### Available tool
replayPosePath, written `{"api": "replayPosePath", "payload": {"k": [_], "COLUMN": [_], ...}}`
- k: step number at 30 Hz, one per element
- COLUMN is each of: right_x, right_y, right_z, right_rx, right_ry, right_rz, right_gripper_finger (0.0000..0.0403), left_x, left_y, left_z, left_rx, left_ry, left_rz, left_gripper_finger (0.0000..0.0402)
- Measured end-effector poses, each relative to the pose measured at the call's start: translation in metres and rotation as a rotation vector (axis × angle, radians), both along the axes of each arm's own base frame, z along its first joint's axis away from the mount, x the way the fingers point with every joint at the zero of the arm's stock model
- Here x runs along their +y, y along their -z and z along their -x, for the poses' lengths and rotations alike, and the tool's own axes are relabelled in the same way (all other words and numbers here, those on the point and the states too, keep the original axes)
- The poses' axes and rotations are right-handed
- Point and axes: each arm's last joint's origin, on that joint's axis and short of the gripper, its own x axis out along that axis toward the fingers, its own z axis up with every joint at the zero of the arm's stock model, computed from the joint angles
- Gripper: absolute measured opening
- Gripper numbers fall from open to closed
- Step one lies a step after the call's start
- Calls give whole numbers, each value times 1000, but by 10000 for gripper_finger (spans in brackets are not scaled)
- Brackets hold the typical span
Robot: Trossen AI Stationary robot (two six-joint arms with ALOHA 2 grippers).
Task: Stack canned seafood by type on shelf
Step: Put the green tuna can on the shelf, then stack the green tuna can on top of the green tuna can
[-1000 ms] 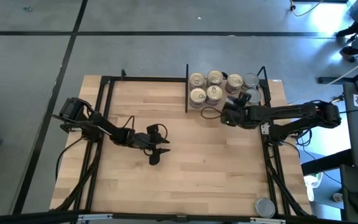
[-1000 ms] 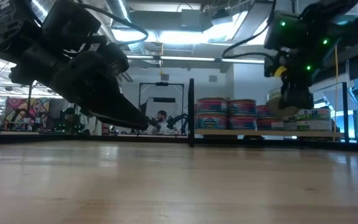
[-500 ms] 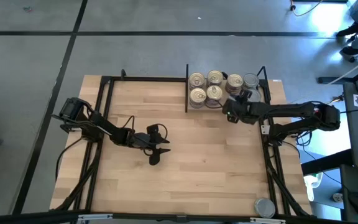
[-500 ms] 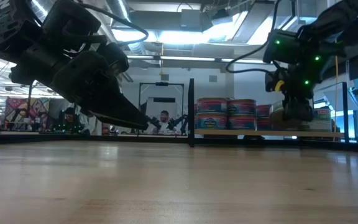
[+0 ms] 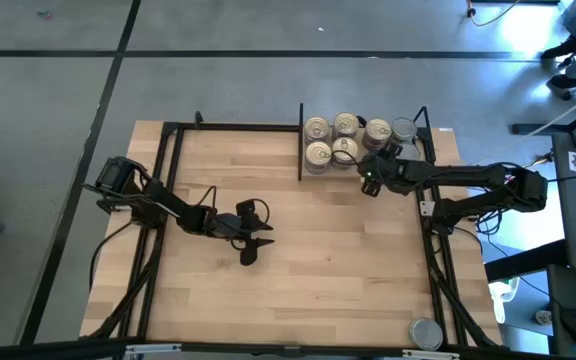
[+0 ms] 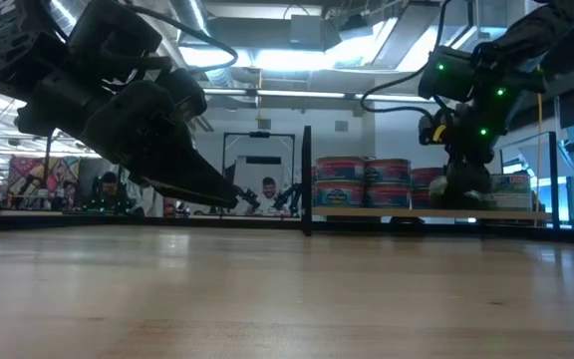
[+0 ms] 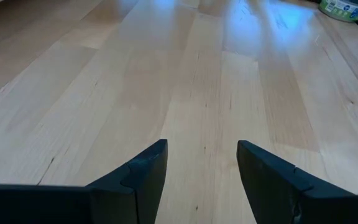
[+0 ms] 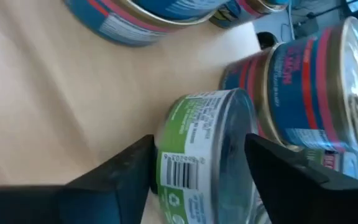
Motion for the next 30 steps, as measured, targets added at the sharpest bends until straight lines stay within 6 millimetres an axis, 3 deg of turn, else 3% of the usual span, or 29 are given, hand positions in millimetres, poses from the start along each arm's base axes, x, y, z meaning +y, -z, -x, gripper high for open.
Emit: {"api": "replayPosePath", "payload": {"k": [7,12,16,22,30], "right_x": [0,-1,4,39,109], "right_y": [-4,-18,-36,-49,-48], "right_z": [-3,-9,-14,-27,-34], "right_rx": [-41,-69,-108,-172,-199], "right_ry": [-6,-9,-11,-127,-340], "right_rz": [-34,-45,-159,-375,-576], "right_gripper_finger": [262,263,264,264,264], "left_x": [0,0,0,0,0], "left_y": [0,0,0,0,0], "left_z": [0,0,0,0,0], "left_rx": [2,3,3,2,-1], "left_ry": [-1,-1,-3,-5,-1], "left_rz": [1,2,4,9,15], "left_gripper_finger": [192,192,192,192,192]}}
